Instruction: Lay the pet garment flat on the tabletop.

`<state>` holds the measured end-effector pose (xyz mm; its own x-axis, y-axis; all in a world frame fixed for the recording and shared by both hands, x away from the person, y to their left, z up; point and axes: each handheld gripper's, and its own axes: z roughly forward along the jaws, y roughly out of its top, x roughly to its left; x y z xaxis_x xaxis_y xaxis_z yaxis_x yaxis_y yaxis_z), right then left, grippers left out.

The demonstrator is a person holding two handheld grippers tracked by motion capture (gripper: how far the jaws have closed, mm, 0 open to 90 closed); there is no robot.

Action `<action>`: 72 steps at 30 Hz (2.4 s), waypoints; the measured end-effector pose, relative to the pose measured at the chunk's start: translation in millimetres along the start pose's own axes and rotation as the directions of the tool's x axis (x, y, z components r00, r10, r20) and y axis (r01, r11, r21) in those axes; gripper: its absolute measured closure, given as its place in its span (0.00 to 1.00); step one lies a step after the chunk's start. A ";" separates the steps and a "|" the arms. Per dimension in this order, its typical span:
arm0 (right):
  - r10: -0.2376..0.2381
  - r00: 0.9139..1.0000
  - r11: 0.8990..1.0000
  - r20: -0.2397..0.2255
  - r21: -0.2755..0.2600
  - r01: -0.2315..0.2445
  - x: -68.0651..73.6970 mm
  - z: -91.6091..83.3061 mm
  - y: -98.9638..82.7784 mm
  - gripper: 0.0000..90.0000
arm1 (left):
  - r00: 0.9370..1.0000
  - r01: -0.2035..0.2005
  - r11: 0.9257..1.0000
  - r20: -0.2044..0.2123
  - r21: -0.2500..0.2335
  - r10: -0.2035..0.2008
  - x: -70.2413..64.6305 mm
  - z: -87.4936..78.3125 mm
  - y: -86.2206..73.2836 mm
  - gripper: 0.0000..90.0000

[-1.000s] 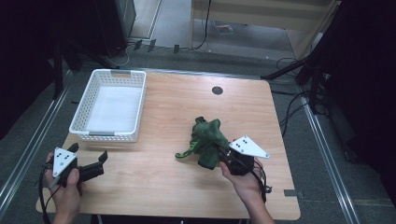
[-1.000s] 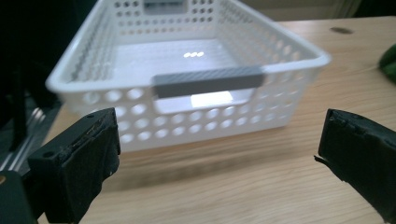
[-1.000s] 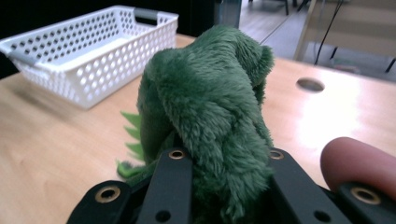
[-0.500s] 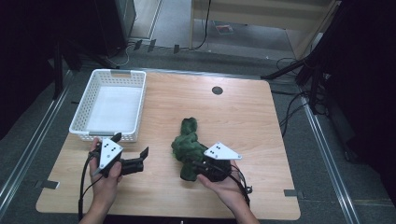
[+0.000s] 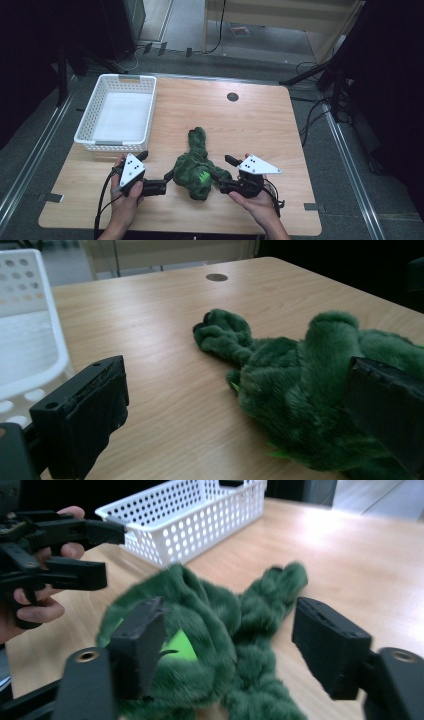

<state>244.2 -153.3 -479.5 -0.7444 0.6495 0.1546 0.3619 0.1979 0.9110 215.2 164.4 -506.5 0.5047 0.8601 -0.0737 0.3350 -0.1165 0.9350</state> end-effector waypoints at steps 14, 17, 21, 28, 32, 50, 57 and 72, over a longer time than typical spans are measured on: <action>0.144 0.967 0.988 -0.212 0.089 -0.128 -5.3 28.6 -1.5 0.99 | 0.998 0.021 1.000 0.052 -0.003 -0.021 5.5 -0.3 -1.5 0.00; 0.133 0.974 0.989 -0.184 -0.036 -0.142 -1.3 17.5 16.7 1.00 | 0.998 0.023 1.000 0.057 -0.010 -0.022 5.4 -1.0 -1.2 0.00; 0.093 0.986 0.978 -0.138 -0.174 -0.117 12.4 0.9 36.1 0.99 | 0.998 -0.018 1.000 0.053 -0.009 0.018 -4.1 0.7 -2.4 0.00; 0.069 0.997 0.961 -0.047 -0.266 -0.079 15.1 -6.8 72.7 0.99 | 0.990 -0.063 0.998 0.128 0.016 0.061 -48.5 10.6 -7.5 0.00; 0.071 0.997 0.952 -0.016 -0.296 -0.072 17.6 -4.2 83.6 0.99 | 0.983 -0.077 0.996 0.173 0.041 0.069 -67.7 16.4 -11.4 0.00; 0.022 0.991 0.976 -0.131 -0.214 -0.050 41.6 21.3 88.9 0.98 | 0.983 -0.066 0.990 0.178 0.121 0.044 -118.9 44.2 -26.9 0.15; 0.050 0.989 0.971 -0.139 -0.227 -0.081 36.6 17.2 90.6 0.98 | 0.995 -0.098 0.973 0.004 0.208 0.100 -124.4 63.6 -23.2 0.43; 0.105 0.994 0.930 0.028 -0.356 -0.088 7.8 -26.8 96.4 0.98 | 0.953 -0.013 1.000 0.304 0.018 0.007 -63.1 19.1 4.0 0.98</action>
<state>258.2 -148.8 -380.2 -0.6864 0.6871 0.2383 0.2026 -0.1340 0.9700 200.0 100.2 -504.7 0.7250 0.6677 -0.1689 0.3423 -0.1366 0.9296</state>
